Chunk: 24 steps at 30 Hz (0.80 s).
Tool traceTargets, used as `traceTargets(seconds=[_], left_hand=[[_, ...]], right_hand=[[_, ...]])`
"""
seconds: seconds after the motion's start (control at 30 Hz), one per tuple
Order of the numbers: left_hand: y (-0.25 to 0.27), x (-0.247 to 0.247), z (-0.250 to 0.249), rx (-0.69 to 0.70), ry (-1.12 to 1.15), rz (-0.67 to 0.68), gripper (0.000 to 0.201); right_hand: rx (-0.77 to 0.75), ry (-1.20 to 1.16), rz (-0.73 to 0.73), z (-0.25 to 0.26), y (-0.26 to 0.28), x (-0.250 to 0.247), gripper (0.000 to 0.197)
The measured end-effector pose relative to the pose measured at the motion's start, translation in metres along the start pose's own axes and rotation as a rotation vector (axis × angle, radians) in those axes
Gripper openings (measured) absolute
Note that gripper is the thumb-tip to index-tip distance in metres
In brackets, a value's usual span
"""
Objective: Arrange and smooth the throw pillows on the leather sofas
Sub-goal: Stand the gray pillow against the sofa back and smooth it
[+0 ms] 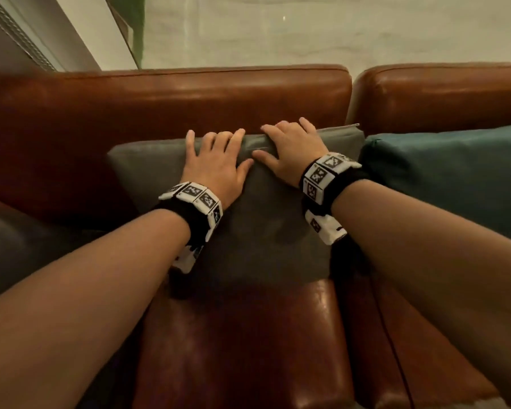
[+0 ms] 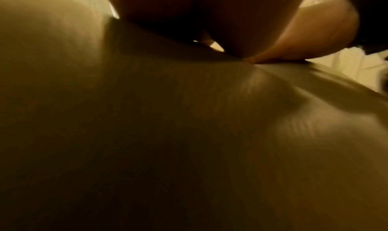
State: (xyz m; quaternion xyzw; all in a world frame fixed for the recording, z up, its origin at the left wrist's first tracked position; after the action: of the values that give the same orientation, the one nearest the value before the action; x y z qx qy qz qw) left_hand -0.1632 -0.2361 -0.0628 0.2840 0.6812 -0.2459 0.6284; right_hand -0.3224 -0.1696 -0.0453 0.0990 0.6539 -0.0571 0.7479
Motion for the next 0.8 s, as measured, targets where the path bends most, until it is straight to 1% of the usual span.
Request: traceTargets(seconds=[0.1,0.13,0.2,0.23,0.3,0.37,0.4,0.47,0.5,0.53,0.6,0.63,0.7,0.73,0.8], left_hand=[[-0.014,-0.011,0.001,-0.034,0.080,-0.016,0.032],[-0.017,-0.014,-0.001,-0.046,0.095,-0.016,0.025],[-0.021,-0.017,-0.004,-0.077,0.135,-0.019,0.017],[-0.022,-0.017,-0.003,-0.075,0.152,-0.021,0.017],[-0.019,-0.016,0.007,-0.015,0.127,-0.034,0.023],[-0.011,-0.013,0.033,0.040,0.025,-0.057,0.032],[-0.005,-0.012,0.051,0.038,-0.025,-0.076,0.035],[0.007,-0.012,0.089,-0.006,-0.077,-0.116,0.040],[0.014,-0.013,0.105,-0.030,-0.092,-0.115,0.040],[0.020,-0.014,0.119,-0.054,-0.103,-0.101,0.041],[0.031,-0.017,0.139,-0.120,-0.080,-0.066,0.039],[0.034,-0.018,0.146,-0.166,-0.030,-0.053,0.038],[0.036,-0.021,0.150,-0.261,0.128,-0.023,0.035],[0.033,-0.021,0.150,-0.302,0.182,-0.001,0.032],[0.028,-0.024,0.145,-0.372,0.213,0.025,0.029]], right_hand=[[0.045,-0.186,-0.103,-0.002,-0.006,-0.009,0.031],[0.070,-0.246,-0.141,-0.003,-0.006,-0.010,0.027],[0.073,-0.274,-0.206,-0.002,-0.005,-0.008,0.024],[0.058,-0.269,-0.230,-0.002,-0.004,-0.005,0.024],[0.011,-0.244,-0.252,-0.005,0.000,0.000,0.027],[-0.021,-0.179,-0.254,-0.017,0.009,0.005,0.033],[-0.012,-0.137,-0.254,-0.028,0.016,0.007,0.035],[0.050,-0.052,-0.242,-0.053,0.033,0.008,0.040],[0.095,-0.027,-0.239,-0.065,0.041,0.008,0.041],[0.147,-0.028,-0.234,-0.075,0.049,0.008,0.041],[0.262,-0.108,-0.192,-0.086,0.057,0.008,0.040],[0.308,-0.165,-0.161,-0.089,0.059,0.008,0.039],[0.349,-0.226,-0.109,-0.090,0.058,0.005,0.038],[0.355,-0.224,-0.092,-0.089,0.056,0.002,0.038],[0.367,-0.189,-0.064,-0.088,0.053,-0.004,0.039]])
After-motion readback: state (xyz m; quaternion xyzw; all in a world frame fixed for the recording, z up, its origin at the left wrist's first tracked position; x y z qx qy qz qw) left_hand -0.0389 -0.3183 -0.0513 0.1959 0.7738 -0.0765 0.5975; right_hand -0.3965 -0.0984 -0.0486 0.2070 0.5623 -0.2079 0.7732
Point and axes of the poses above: each hand's wrist, its own y-axis away from the middle knuckle, its own x-axis out of the palm, z = x × y, the point moved 1 cm from there along -y, towards the middle knuckle, and after that the axes turned 2 degrees about -x, right-handed, at the moved point
